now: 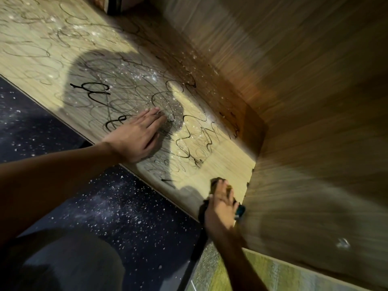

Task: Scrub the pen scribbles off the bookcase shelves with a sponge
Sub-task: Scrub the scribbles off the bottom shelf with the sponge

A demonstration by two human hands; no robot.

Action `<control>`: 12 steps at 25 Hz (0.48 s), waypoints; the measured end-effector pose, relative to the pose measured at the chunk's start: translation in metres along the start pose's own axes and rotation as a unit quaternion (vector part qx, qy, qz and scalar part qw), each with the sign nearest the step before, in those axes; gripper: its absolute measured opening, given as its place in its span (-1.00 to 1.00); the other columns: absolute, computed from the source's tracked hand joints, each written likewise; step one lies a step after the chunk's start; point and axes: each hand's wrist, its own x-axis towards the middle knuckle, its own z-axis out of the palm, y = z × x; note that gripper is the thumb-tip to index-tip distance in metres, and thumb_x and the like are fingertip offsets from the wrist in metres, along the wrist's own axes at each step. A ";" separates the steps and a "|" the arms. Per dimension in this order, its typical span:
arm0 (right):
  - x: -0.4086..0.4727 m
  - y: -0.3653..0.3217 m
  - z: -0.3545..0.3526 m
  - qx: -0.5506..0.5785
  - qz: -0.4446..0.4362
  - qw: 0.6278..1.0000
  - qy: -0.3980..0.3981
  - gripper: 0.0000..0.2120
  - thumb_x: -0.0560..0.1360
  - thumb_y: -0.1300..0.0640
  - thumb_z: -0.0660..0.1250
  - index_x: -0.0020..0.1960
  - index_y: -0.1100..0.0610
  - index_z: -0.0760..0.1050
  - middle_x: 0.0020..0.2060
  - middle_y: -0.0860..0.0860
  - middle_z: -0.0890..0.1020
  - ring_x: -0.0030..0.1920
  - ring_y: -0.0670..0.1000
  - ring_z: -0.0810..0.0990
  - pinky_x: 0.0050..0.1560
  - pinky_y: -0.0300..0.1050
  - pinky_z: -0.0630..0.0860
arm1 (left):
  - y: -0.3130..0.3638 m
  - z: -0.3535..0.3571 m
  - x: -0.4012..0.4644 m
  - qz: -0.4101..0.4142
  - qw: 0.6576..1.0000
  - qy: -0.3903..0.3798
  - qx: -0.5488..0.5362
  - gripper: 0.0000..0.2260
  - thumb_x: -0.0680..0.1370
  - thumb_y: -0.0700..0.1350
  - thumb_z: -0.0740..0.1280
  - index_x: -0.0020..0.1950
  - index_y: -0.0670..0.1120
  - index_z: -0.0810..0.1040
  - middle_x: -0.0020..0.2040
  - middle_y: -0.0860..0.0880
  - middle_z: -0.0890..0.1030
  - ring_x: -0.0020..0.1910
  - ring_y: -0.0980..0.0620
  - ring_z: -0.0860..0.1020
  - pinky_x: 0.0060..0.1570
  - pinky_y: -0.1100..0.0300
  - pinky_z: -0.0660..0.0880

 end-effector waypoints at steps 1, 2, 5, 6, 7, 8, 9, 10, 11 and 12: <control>-0.012 -0.021 0.012 -0.008 -0.051 0.998 0.034 -0.40 0.60 0.23 0.09 0.57 0.08 -0.09 0.53 0.01 -0.15 0.54 0.15 -0.15 0.50 0.25 -0.16 | 0.000 0.000 0.000 -0.002 1.000 0.002 0.004 -0.37 0.59 0.18 -0.23 0.58 -0.13 0.02 0.56 -0.21 0.12 0.57 -0.05 -0.02 0.53 -0.04 0.03; -0.028 -0.038 0.026 -0.016 -0.132 0.989 0.064 -0.38 0.55 0.26 0.14 0.56 0.08 0.02 0.55 0.02 -0.04 0.54 0.16 -0.07 0.48 0.29 -0.08 | -0.001 0.000 -0.001 -0.004 1.000 0.007 0.006 -0.37 0.59 0.17 -0.23 0.58 -0.13 0.02 0.56 -0.21 0.12 0.57 -0.05 -0.02 0.53 -0.04 0.02; -0.048 -0.039 0.032 -0.035 -0.308 0.950 0.045 -0.40 0.52 0.08 0.11 0.54 0.03 0.05 0.51 -0.03 0.19 0.52 0.11 0.12 0.46 0.23 0.13 | 0.002 -0.003 -0.002 -0.006 1.000 0.004 -0.004 -0.38 0.59 0.16 -0.22 0.58 -0.12 0.01 0.56 -0.19 0.11 0.57 -0.02 -0.04 0.53 -0.02 0.00; -0.037 -0.020 0.025 -0.053 -0.305 0.950 0.041 -0.40 0.55 0.07 0.09 0.55 0.00 -0.03 0.53 -0.04 0.11 0.53 0.09 0.05 0.47 0.21 0.08 | 0.002 -0.003 -0.002 -0.009 1.000 0.005 -0.004 -0.39 0.59 0.16 -0.21 0.58 -0.12 0.01 0.57 -0.19 0.11 0.57 -0.01 -0.05 0.54 -0.02 -0.01; -0.024 0.000 0.015 -0.055 -0.267 0.961 0.040 -0.41 0.59 0.06 0.06 0.54 -0.05 -0.12 0.54 -0.05 -0.02 0.55 0.07 -0.06 0.50 0.22 -0.02 | 0.002 -0.004 -0.002 -0.011 1.000 0.005 -0.006 -0.38 0.59 0.16 -0.21 0.58 -0.12 0.01 0.57 -0.18 0.11 0.57 -0.01 -0.05 0.54 -0.01 -0.02; -0.010 0.020 0.007 -0.026 -0.191 0.981 -0.006 -0.45 0.61 0.02 -0.01 0.51 -0.11 -0.19 0.53 -0.08 -0.13 0.55 0.05 -0.14 0.51 0.22 -0.12 | 0.002 -0.004 -0.001 -0.012 1.000 0.004 -0.009 -0.38 0.59 0.16 -0.21 0.58 -0.12 0.00 0.57 -0.18 0.10 0.57 0.00 -0.06 0.54 -0.01 -0.03; 0.003 0.033 -0.002 -0.006 -0.129 0.990 -0.047 -0.49 0.60 -0.02 -0.10 0.48 -0.13 -0.24 0.52 -0.09 -0.19 0.55 0.05 -0.19 0.51 0.19 -0.20 | 0.002 -0.004 -0.001 -0.013 1.000 0.000 -0.012 -0.38 0.59 0.17 -0.21 0.58 -0.12 -0.01 0.57 -0.18 0.09 0.57 -0.01 -0.07 0.54 -0.01 -0.03; 0.008 0.037 -0.012 0.006 -0.071 0.995 -0.069 -0.49 0.58 -0.03 -0.17 0.47 -0.08 -0.29 0.52 -0.06 -0.22 0.55 0.07 -0.21 0.51 0.16 -0.23 | 0.003 -0.004 0.000 -0.011 1.000 -0.003 -0.013 -0.37 0.58 0.17 -0.21 0.58 -0.12 -0.01 0.57 -0.18 0.08 0.57 -0.01 -0.08 0.54 -0.02 -0.04; 0.009 0.033 -0.011 -0.021 -0.039 0.997 -0.070 -0.47 0.56 -0.01 -0.24 0.49 -0.01 -0.33 0.54 -0.02 -0.22 0.54 0.10 -0.21 0.51 0.16 -0.23 | 0.003 -0.004 0.001 -0.009 1.000 -0.006 -0.012 -0.37 0.58 0.18 -0.22 0.58 -0.12 -0.02 0.57 -0.19 0.08 0.57 -0.01 -0.08 0.54 -0.01 -0.05; 0.005 0.015 -0.009 -0.046 -0.030 0.996 -0.064 -0.41 0.53 0.02 -0.25 0.53 0.04 -0.29 0.55 0.02 -0.20 0.54 0.13 -0.19 0.49 0.19 -0.20 | 0.004 -0.005 0.001 -0.010 1.000 -0.009 -0.012 -0.36 0.58 0.19 -0.23 0.58 -0.12 -0.02 0.57 -0.19 0.08 0.57 -0.01 -0.08 0.54 -0.01 -0.05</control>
